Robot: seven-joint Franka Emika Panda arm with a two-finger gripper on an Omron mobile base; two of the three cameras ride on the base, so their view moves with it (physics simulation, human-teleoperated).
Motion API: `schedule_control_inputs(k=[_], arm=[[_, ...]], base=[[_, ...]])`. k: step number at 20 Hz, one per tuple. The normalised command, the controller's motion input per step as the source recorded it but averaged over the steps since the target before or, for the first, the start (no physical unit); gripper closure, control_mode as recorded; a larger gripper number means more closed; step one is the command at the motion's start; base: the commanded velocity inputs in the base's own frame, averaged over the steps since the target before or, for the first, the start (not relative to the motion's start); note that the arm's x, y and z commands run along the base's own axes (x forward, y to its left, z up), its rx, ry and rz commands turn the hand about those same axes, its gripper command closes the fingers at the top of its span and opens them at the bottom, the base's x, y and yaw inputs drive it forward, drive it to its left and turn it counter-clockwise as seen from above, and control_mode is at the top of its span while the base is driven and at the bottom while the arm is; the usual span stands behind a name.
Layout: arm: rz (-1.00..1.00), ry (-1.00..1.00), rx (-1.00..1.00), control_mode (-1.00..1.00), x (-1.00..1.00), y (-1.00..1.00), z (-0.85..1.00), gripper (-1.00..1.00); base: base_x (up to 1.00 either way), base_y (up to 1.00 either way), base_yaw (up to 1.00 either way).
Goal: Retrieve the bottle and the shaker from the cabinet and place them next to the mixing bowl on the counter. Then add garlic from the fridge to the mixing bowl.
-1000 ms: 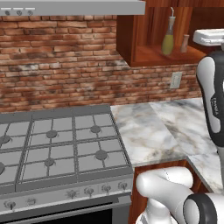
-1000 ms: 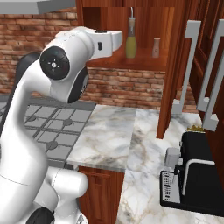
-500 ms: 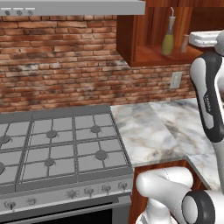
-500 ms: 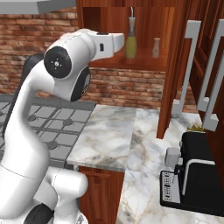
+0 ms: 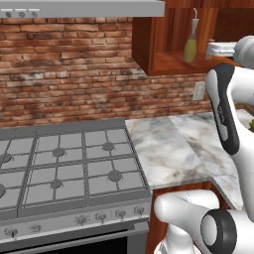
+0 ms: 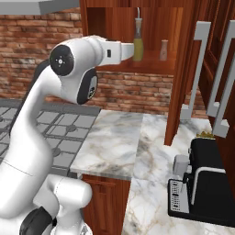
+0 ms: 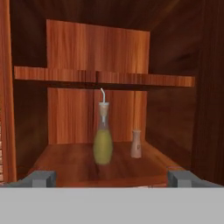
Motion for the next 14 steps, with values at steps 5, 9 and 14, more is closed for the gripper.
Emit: schedule_control_inputs(k=[5, 9, 14], arm=[[-0.02, -0.1, 0.0, -1.0, 0.48, 0.0, 0.0, -1.0], [0.0, -0.12, 0.0, -1.0, 0.45, -0.03, 0.0, -1.0], [0.0, 0.0, 0.0, -1.0, 0.35, -0.18, 0.01, -1.0]], base=[[0.0, 0.0, 0.0], [0.0, 0.0, 0.0], [0.0, 0.0, 0.0]])
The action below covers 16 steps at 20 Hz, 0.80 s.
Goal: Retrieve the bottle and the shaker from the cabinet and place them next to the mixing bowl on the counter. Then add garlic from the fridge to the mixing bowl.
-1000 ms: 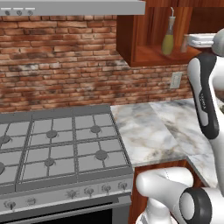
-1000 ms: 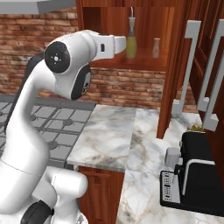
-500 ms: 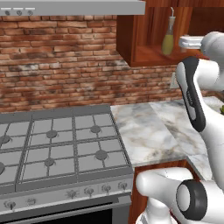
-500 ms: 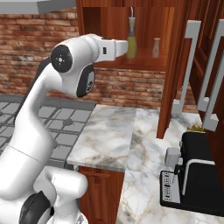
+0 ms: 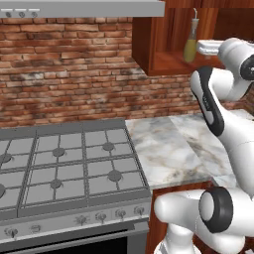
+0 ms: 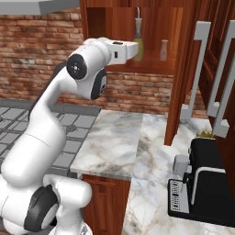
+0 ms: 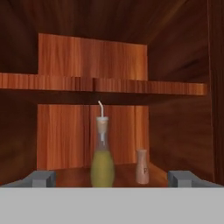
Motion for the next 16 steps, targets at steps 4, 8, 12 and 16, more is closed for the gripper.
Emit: schedule_control_inputs(k=[4, 8, 12, 16], arm=[[0.0, 0.0, 0.02, -1.0, 0.26, -0.26, 0.11, -1.0], [0.01, 0.0, 0.01, -1.0, 0.33, -0.19, 0.03, -1.0], [0.02, 0.0, 0.01, -1.0, 0.31, -0.15, 0.0, -1.0], [0.0, 0.0, 0.0, -1.0, 0.31, -0.03, 0.0, -1.0]], base=[[0.0, 0.0, 0.0], [0.0, 0.0, 0.0], [0.0, 0.0, 0.0], [0.0, 0.0, 0.0]])
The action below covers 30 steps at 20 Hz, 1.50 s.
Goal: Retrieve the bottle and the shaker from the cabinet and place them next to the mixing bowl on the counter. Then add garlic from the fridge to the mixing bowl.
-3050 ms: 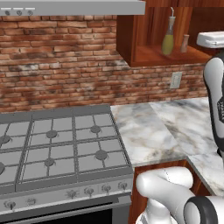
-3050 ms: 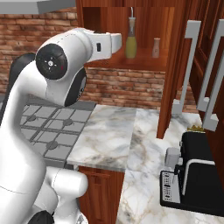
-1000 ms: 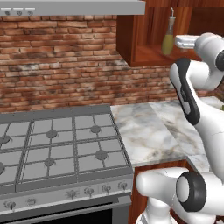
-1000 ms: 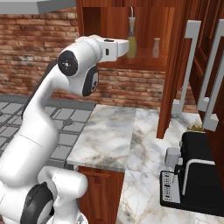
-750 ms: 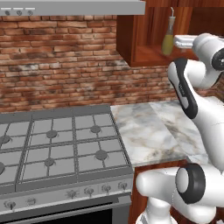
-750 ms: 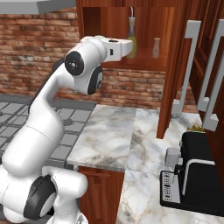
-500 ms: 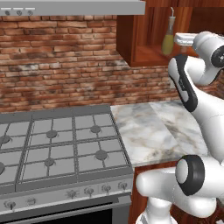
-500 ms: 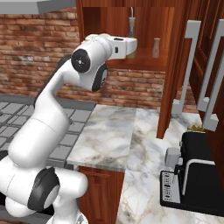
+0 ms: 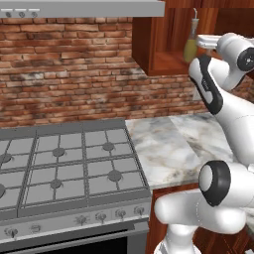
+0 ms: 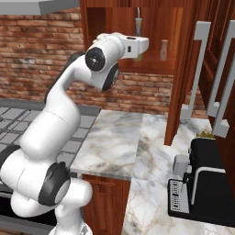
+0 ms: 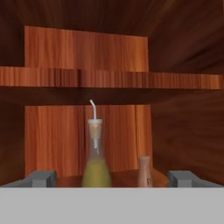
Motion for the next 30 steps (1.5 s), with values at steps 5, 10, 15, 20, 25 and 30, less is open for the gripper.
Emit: schedule_control_inputs(k=[5, 10, 15, 20, 25, 30], arm=[[0.0, 0.0, 0.0, -1.0, 0.32, 0.0, 0.0, -1.0], [0.0, 0.0, 0.0, -1.0, 0.37, 0.0, 0.0, -1.0], [0.0, 0.02, 0.0, -1.0, 0.37, 0.0, 0.0, -1.0], [0.04, 0.02, 0.0, -1.0, 0.29, 0.0, 0.0, -1.0], [0.07, 0.03, 0.0, -1.0, 0.25, 0.0, 0.0, -1.0], [0.07, 0.04, 0.0, -1.0, 0.24, 0.0, 0.0, -1.0]], base=[[0.0, 0.0, 0.0], [0.0, 0.0, 0.0], [0.0, 0.0, 0.0], [0.0, 0.0, 0.0], [0.0, 0.0, 0.0], [0.0, 0.0, 0.0]])
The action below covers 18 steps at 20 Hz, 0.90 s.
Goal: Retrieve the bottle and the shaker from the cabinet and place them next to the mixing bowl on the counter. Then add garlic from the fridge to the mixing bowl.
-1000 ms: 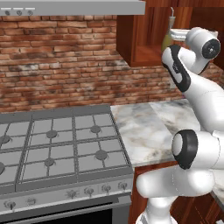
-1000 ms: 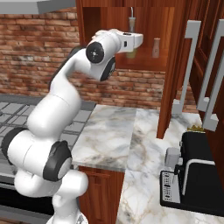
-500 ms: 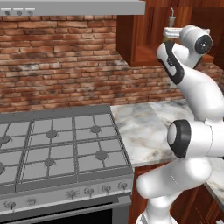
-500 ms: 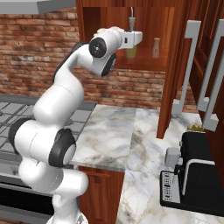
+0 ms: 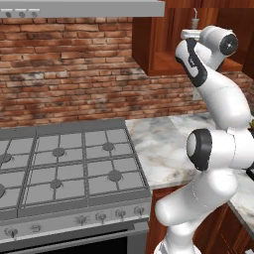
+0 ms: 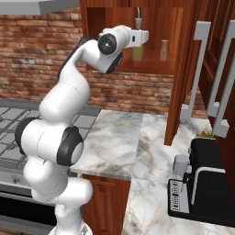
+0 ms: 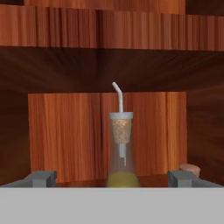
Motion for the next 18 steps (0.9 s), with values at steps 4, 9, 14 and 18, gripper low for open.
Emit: schedule_control_inputs(k=[4, 9, 14, 18], arm=[[0.03, 0.01, 0.0, -1.0, 0.13, -0.03, 0.0, -1.0], [0.0, 0.0, 0.0, -1.0, 0.12, -0.01, 0.0, -1.0], [0.0, 0.0, 0.0, -1.0, 0.24, 0.0, 0.0, -1.0], [0.0, 0.02, 0.0, -1.0, 0.32, 0.0, 0.0, -1.0]], base=[[0.0, 0.0, 0.0], [0.0, 0.0, 0.0], [0.0, 0.0, 0.0], [0.0, 0.0, 0.0]])
